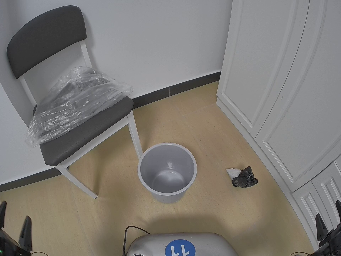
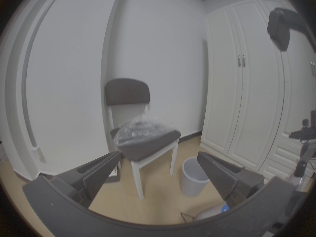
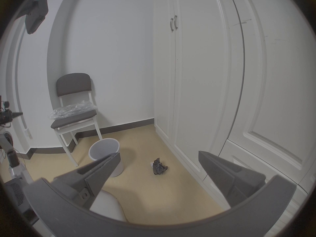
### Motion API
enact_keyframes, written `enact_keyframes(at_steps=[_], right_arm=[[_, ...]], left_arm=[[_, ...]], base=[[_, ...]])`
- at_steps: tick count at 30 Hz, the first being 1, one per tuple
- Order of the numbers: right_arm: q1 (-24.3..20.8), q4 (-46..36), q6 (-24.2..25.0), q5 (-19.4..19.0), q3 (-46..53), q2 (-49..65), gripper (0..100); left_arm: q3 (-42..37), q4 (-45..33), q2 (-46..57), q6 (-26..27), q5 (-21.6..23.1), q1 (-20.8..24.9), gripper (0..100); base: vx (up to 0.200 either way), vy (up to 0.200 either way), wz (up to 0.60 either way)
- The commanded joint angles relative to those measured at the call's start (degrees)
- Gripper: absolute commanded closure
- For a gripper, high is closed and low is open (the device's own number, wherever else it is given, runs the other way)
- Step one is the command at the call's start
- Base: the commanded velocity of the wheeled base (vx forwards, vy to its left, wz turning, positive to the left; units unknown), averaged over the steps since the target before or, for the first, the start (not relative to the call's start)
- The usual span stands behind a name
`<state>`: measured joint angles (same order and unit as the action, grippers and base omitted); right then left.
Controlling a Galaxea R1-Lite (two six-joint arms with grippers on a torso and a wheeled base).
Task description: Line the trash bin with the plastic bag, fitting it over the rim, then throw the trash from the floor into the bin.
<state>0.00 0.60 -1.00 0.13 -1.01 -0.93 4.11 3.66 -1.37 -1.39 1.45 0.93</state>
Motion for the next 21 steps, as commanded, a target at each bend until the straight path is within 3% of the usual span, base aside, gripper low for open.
enact_keyframes(at_steps=[1, 3, 8, 13, 16, 20, 21], right_arm=[[-0.53, 4.06, 8.03, -0.93, -5.76, 0.14, 0], [-1.14, 3.09, 12.07, -1.98, -11.47, -3.82, 0], [-1.23, 3.36, 9.53, -2.42, -19.38, -16.48, 0], [-1.14, 11.09, 11.63, -2.07, -30.10, -35.37, 0], [-1.14, 18.39, 14.01, -1.45, -32.83, -44.78, 0], [-1.85, 24.63, 16.47, -0.66, -33.00, -52.07, 0], [-2.55, 25.77, 16.82, -0.22, -33.00, -54.80, 0]], left_arm=[[12.33, 2.32, -10.32, -0.37, 1.36, 2.24, 0], [13.12, 2.93, -16.21, -0.10, -0.31, 2.06, 0], [18.30, 3.02, -27.20, 2.88, -3.03, 1.71, 0], [20.94, 3.46, -40.47, 13.78, -9.19, 1.27, 0], [20.94, 3.81, -46.01, 15.01, -11.21, 0.66, 0], [21.12, 6.10, -53.04, 14.92, -12.35, -2.77, 0], [20.68, 8.30, -56.03, 14.92, -12.35, -6.38, 0]], base=[[0.000, 0.000, 0.00], [0.000, 0.000, 0.00], [0.000, 0.000, 0.00], [0.000, 0.000, 0.00], [0.000, 0.000, 0.00], [0.000, 0.000, 0.00], [0.000, 0.000, 0.00]])
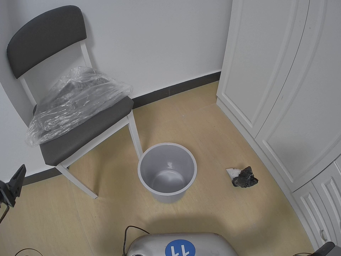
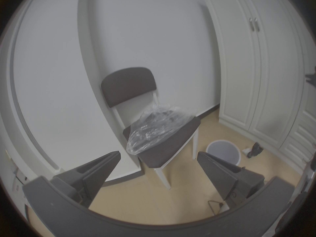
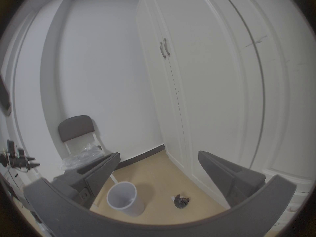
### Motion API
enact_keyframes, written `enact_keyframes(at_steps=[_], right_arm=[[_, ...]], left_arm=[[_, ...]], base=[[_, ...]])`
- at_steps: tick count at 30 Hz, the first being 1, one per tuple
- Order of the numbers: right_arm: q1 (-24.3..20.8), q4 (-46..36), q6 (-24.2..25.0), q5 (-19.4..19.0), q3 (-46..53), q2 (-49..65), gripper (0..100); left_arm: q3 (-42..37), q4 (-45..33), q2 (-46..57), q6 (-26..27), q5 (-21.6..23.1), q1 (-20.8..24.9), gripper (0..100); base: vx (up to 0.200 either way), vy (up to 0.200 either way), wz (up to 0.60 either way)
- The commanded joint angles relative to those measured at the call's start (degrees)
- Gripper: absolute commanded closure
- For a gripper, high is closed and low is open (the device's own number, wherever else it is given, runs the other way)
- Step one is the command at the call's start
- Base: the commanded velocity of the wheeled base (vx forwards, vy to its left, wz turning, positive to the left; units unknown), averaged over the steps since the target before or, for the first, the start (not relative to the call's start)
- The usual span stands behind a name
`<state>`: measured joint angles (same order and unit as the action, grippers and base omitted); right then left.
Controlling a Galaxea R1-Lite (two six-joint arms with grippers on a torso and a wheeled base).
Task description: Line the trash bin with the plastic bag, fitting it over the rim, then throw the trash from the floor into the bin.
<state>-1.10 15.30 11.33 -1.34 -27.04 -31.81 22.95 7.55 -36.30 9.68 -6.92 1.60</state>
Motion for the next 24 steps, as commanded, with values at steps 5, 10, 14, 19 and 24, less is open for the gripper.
enact_keyframes(at_steps=[5, 10, 14, 19, 24], right_arm=[[-1.36, 11.42, 4.50, 1.78, -6.18, -27.78, 0], [-1.28, 11.33, 4.58, 1.78, -6.97, -27.35, 0], [-1.80, 11.33, 4.50, 1.78, -6.89, -27.17, 0], [-1.72, 11.33, 4.67, 1.78, -6.97, -27.08, 0], [-1.80, 11.42, 4.76, 1.69, -6.97, -27.26, 0]], left_arm=[[-0.10, 8.45, -28.03, 3.77, -3.18, -17.33, 0], [-0.28, 11.70, -33.13, 3.59, -1.69, -20.58, 0], [0.16, 16.36, -39.28, 3.59, -0.46, -22.34, 0], [1.13, 23.57, -46.49, 3.50, -0.55, -22.60, 0], [2.01, 31.83, -52.64, 3.42, -0.55, -22.69, 0]], base=[[0.000, 0.000, 0.00], [0.000, 0.000, 0.00], [0.000, 0.000, 0.00], [0.000, 0.000, 0.00], [0.000, 0.000, 0.00]])
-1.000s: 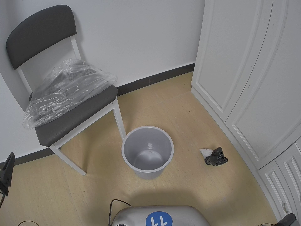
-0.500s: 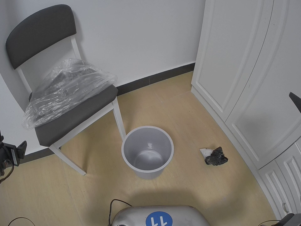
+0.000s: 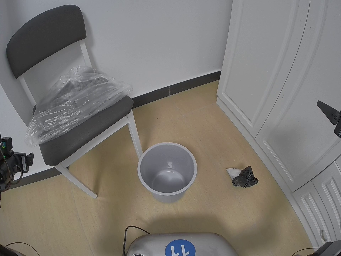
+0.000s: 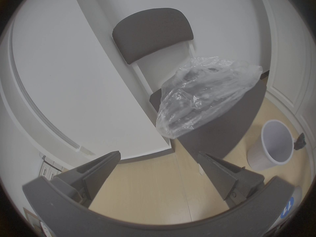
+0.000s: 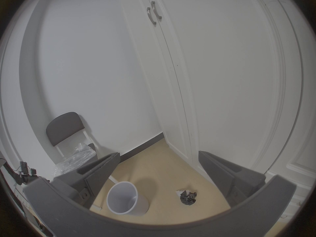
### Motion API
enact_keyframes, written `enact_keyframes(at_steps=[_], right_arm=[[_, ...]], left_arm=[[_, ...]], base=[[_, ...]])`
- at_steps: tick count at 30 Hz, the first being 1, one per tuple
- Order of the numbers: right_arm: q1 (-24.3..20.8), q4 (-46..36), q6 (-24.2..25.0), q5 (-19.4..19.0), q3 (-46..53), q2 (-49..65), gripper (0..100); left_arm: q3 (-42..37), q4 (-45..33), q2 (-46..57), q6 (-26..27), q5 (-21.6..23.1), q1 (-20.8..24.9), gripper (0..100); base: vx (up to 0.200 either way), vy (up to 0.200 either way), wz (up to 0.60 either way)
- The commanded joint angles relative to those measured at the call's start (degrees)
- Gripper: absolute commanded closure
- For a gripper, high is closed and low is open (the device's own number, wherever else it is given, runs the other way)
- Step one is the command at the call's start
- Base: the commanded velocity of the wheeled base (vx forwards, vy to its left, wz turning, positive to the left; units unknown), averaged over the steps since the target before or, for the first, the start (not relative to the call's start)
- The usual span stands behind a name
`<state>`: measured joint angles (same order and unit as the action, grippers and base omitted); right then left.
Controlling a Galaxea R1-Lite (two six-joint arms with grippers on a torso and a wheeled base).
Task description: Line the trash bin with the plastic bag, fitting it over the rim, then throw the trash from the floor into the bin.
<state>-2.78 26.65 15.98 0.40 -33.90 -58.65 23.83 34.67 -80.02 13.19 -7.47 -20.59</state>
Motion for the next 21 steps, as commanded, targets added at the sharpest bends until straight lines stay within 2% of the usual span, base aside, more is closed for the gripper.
enact_keyframes(at_steps=[1, 6, 14, 21], right_arm=[[-0.12, 0.07, 0.10, -0.05, -0.11, -0.41, 0], [-0.03, 0.33, 0.10, -0.05, -0.20, 0.03, 0], [-0.03, 2.27, 0.10, -0.14, 0.06, 0.03, 0], [0.14, 2.27, 0.10, -0.14, 0.06, 0.20, 0]], left_arm=[[1.48, 6.11, -9.89, -0.09, 0.00, -0.59, 0], [4.38, 10.86, -13.85, -0.09, 0.27, -1.47, 0], [8.25, 10.95, -17.10, -0.27, 0.35, -1.47, 0], [10.01, 11.03, -19.82, -3.08, 0.27, -0.94, 0]], base=[[0.000, 0.000, 0.00], [0.000, 0.000, 0.00], [0.000, 0.000, 0.00], [0.000, 0.000, 0.00]])
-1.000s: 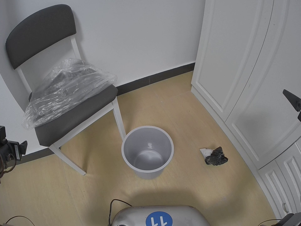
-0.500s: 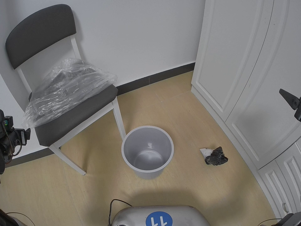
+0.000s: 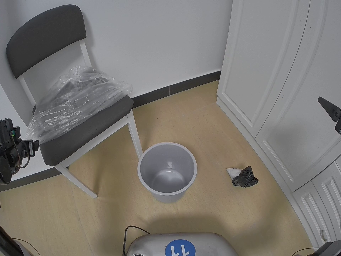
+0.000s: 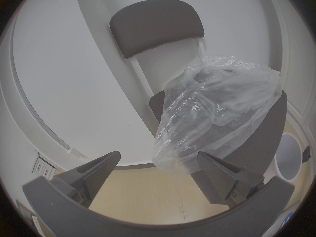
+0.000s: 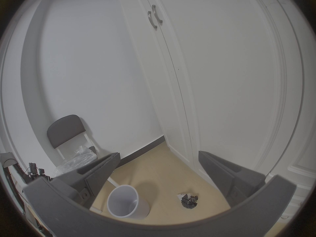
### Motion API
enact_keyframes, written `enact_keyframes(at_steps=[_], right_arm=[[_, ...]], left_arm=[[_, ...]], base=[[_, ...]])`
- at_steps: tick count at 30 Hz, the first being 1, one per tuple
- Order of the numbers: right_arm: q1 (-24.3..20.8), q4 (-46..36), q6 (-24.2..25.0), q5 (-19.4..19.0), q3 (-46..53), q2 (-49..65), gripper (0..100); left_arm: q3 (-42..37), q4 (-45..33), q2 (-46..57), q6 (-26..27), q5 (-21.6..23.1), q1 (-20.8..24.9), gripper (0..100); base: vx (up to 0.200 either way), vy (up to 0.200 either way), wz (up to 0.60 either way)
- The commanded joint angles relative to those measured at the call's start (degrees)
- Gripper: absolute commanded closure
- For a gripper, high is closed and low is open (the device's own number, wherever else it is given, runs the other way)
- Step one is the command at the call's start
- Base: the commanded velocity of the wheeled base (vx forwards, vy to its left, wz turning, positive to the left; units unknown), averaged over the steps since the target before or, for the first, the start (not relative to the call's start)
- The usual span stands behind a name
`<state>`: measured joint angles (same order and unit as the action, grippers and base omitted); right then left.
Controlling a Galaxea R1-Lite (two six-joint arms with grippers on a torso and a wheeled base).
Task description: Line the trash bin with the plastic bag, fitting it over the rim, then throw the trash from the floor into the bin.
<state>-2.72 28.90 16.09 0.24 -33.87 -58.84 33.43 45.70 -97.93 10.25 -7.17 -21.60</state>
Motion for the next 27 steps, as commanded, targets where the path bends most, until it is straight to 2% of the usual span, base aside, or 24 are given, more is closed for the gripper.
enact_keyframes(at_steps=[1, 8, 16, 21, 27], right_arm=[[0.17, 0.10, -0.01, 0.02, 0.03, 0.40, 0], [0.35, 0.10, -0.01, -0.16, 0.20, 0.84, 0], [0.35, 0.01, -0.01, -0.24, 0.20, 0.92, 0], [0.35, 0.10, -0.01, -0.24, 0.20, 0.57, 0], [0.35, 0.01, -0.01, -0.24, 0.29, 0.75, 0]], left_arm=[[0.50, 0.00, -2.36, -0.23, 0.05, -0.11, 0], [1.82, 0.88, -5.96, -3.75, 0.49, -0.46, 0], [0.41, 4.48, -6.05, -3.92, 1.46, -0.46, 0], [5.68, 8.26, -9.48, -4.19, 3.30, -0.46, 0], [7.35, 12.48, -10.35, -4.19, 3.92, -0.11, 0]], base=[[0.000, 0.000, 0.00], [0.000, 0.000, 0.00], [0.000, 0.000, 0.00], [0.000, 0.000, 0.00], [0.000, 0.000, 0.00]])
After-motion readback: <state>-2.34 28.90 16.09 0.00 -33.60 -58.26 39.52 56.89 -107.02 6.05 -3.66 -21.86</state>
